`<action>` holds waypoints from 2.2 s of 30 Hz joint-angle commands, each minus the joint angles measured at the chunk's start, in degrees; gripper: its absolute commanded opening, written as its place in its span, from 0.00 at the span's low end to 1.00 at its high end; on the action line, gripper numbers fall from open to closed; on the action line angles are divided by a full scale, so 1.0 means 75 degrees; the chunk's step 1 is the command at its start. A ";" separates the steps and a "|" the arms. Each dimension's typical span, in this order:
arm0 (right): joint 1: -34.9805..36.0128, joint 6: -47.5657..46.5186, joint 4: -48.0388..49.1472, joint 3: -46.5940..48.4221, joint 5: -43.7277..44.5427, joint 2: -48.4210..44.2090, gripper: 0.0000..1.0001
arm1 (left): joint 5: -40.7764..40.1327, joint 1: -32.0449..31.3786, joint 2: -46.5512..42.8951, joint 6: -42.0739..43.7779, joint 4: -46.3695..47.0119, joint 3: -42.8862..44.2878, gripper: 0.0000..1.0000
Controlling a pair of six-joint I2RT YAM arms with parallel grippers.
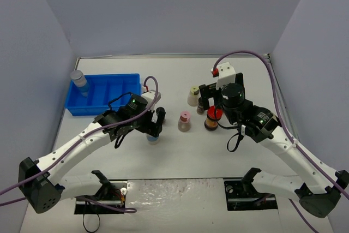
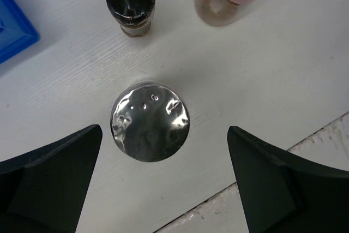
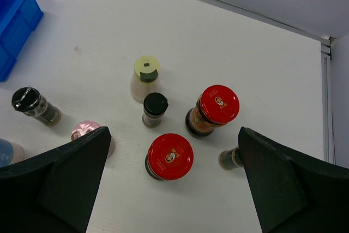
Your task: Organize the condiment bottles
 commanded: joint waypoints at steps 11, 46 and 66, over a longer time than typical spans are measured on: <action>-0.0100 0.0252 0.0491 -0.0285 -0.0013 -0.0326 1.00 | -0.0879 -0.0016 0.0842 -0.0546 0.0319 0.0193 0.62; -0.0100 0.0886 0.0977 0.0097 -0.2608 0.0524 1.00 | -0.1047 0.7769 0.2048 0.0028 0.0129 0.4487 0.07; -0.0111 0.0796 0.1073 -0.0400 -0.2355 0.0394 1.00 | -0.0751 0.8122 0.3621 -0.0069 0.0546 0.4061 0.08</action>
